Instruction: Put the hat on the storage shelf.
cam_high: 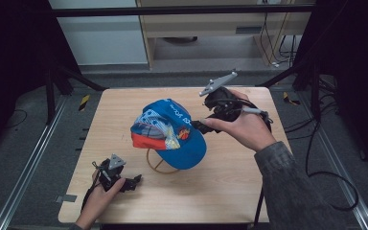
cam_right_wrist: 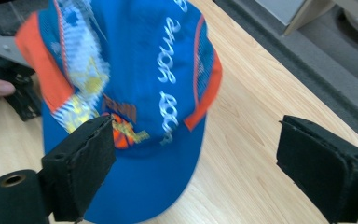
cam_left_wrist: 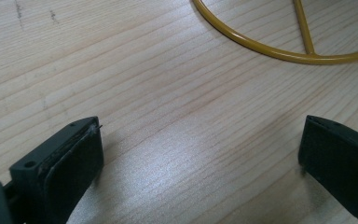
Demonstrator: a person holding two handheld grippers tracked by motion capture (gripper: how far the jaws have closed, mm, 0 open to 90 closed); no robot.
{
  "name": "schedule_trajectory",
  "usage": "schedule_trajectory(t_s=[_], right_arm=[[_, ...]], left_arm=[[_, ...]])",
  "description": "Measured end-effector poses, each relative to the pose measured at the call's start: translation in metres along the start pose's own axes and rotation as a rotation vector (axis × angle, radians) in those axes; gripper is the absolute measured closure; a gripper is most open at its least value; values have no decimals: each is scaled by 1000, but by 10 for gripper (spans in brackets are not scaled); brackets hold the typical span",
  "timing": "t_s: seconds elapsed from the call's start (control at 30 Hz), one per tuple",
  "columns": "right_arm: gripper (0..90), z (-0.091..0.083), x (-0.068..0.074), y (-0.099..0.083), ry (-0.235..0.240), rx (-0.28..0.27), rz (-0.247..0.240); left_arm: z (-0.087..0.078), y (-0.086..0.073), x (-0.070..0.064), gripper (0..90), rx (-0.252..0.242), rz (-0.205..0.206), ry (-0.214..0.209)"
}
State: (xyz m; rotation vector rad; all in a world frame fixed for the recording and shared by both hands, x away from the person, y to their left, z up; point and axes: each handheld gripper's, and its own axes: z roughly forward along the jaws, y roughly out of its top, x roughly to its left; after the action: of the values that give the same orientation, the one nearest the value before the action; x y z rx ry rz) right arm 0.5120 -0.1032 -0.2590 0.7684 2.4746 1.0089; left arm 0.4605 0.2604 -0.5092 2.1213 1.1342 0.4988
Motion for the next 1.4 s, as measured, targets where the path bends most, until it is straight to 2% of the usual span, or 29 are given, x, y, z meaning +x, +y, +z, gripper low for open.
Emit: schedule_trajectory(t_s=[0.13,0.23,0.53,0.6,0.7,0.77,0.8,0.9,1.17,1.4], right_arm=[[93,-2,-5,-17,-15,-16,17],[89,-2,-9,-33,-25,-42,49],[148,7,-15,-94,-124,-60,117],[149,9,-15,-99,-127,-62,122],[160,19,-12,-127,-131,-67,148],[161,21,-12,-132,-133,-68,152],[163,27,-11,-145,-138,-74,164],[164,34,-10,-161,-157,-83,179],[167,48,-8,-190,-167,-74,233],[167,61,-8,-209,-154,-54,279]], left_arm=[[0,0,0,0,0,-1,0],[0,0,0,0,3,0,-1],[0,0,0,0,3,1,-2],[0,0,0,0,3,1,0],[0,0,0,0,2,0,0],[0,0,0,0,1,-2,-1],[0,0,0,0,5,3,-2],[0,0,0,0,5,2,-2],[0,0,0,0,5,3,-2],[0,0,0,0,5,3,-2]])
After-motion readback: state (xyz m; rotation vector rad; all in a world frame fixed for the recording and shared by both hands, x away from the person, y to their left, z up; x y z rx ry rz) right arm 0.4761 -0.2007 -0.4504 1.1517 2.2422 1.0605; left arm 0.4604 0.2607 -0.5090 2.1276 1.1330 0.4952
